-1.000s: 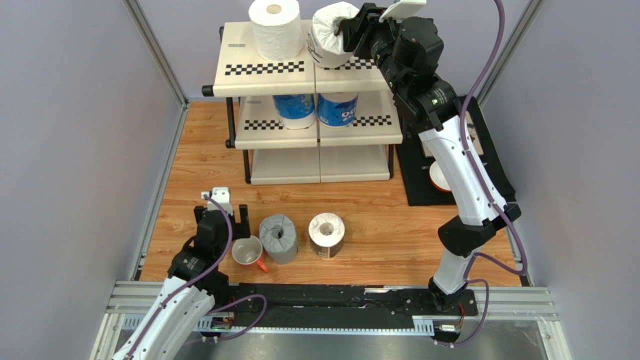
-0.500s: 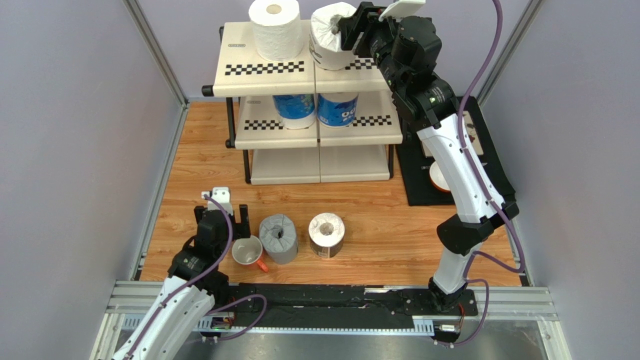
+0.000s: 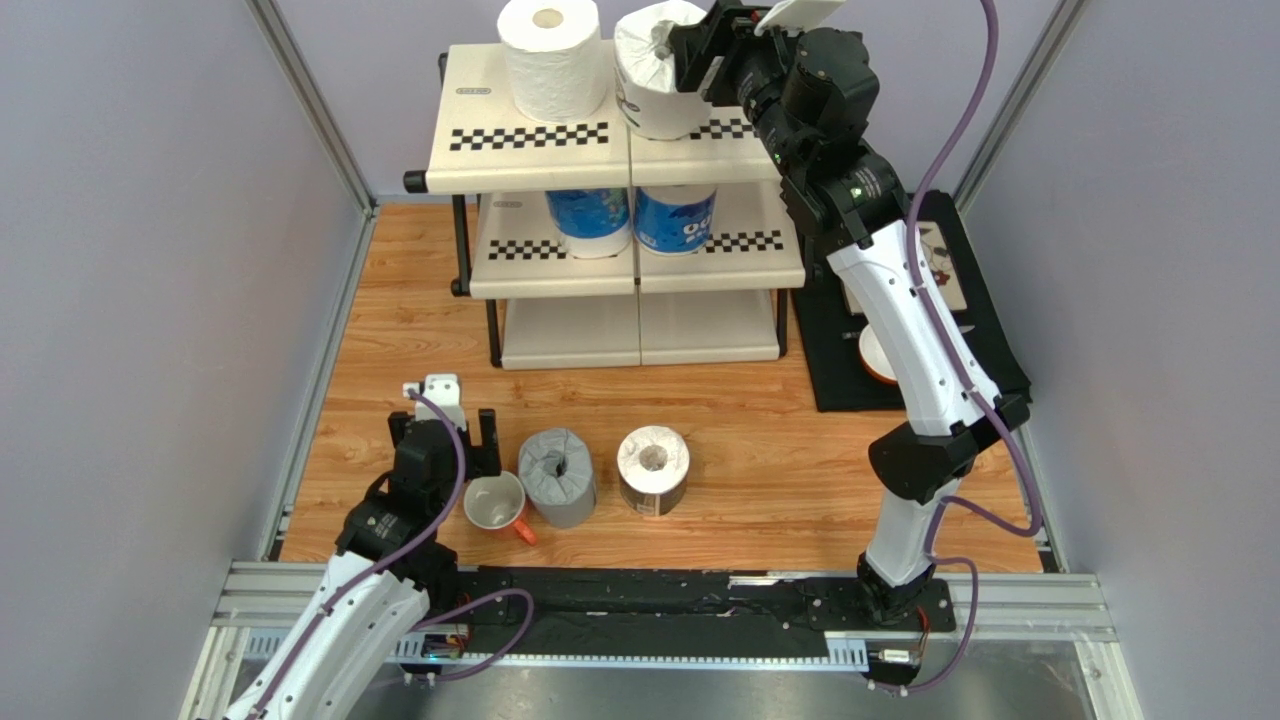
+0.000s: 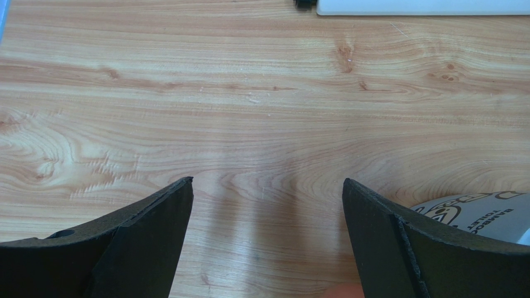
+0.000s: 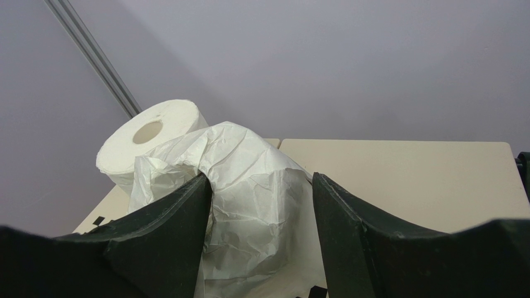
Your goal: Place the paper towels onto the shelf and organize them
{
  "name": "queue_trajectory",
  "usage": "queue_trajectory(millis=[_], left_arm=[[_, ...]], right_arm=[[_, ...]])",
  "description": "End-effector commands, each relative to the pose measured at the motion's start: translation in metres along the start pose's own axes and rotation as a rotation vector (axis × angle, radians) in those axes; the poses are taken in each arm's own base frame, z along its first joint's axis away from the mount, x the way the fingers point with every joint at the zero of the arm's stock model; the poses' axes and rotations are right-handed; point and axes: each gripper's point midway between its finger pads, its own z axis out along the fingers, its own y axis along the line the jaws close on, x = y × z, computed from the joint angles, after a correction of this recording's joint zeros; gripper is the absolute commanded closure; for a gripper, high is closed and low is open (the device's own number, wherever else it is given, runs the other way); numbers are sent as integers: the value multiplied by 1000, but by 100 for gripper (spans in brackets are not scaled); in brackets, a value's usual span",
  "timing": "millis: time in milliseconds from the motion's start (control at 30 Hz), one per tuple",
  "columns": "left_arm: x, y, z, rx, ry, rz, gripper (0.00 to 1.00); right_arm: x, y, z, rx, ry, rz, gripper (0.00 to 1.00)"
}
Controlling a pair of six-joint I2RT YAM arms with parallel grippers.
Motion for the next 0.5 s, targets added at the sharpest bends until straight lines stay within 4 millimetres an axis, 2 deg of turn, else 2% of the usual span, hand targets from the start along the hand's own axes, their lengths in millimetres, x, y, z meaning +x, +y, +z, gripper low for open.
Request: queue_trajectory(millis=[0,467], left_arm=[[-15,-2,-3,8,-30,-15,2],[-14,-2,-3,8,-24,-13,2]], right_arm=[[-30,11,1,-59,-96,27,36],[-50,12,-3,-104,-145,57,36]])
